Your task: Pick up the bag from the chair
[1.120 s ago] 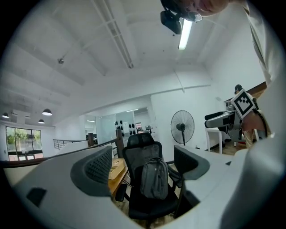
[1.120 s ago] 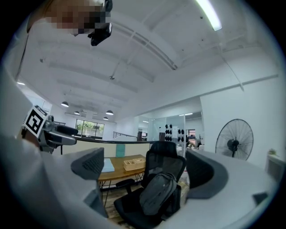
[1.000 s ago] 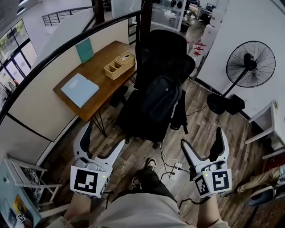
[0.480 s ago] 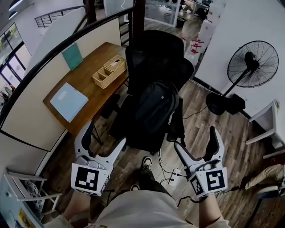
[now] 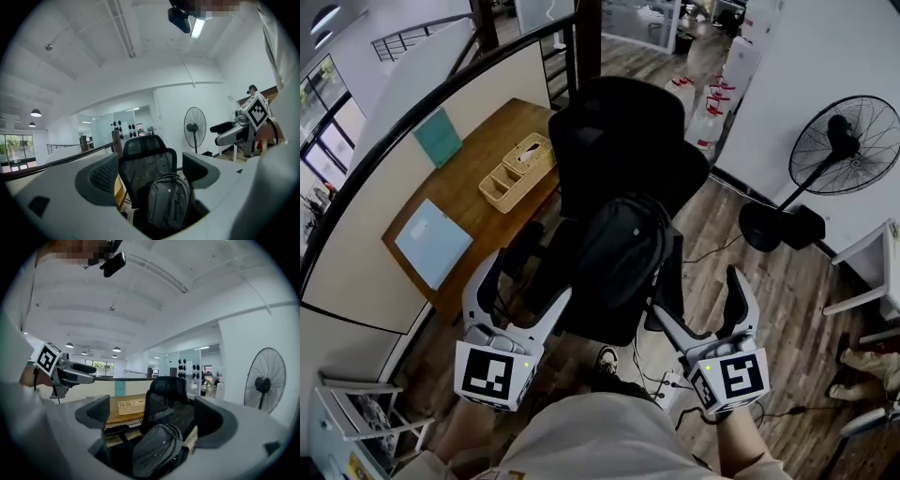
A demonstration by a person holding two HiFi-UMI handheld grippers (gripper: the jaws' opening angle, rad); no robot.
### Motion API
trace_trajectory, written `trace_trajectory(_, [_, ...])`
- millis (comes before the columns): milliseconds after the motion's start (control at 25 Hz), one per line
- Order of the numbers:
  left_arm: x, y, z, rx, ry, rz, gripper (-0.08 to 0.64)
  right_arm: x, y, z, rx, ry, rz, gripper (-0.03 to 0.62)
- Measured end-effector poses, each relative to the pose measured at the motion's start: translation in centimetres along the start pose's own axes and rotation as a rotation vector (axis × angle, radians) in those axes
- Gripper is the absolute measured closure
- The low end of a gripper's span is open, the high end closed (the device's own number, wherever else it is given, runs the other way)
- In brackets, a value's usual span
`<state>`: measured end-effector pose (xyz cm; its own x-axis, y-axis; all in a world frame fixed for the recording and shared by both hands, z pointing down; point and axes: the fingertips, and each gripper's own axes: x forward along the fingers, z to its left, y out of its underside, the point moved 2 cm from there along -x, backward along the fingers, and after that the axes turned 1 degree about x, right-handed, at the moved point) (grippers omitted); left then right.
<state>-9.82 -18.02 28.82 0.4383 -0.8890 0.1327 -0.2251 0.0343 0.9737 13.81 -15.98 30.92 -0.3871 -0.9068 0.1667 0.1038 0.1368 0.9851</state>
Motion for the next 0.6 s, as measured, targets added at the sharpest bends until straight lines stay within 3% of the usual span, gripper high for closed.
trace_trajectory(320, [6.4,-0.7,0.0,0.004,0.032,0.007,0.141,3.6,0.2,-4.6,0.022,0.024,-0.003,0.029])
trace_trajectory(600, [10.0,-1.3,1.4,0.037,0.056,-0.010,0.141,5.8,0.3,-6.1,0.049,0.048,0.000,0.034])
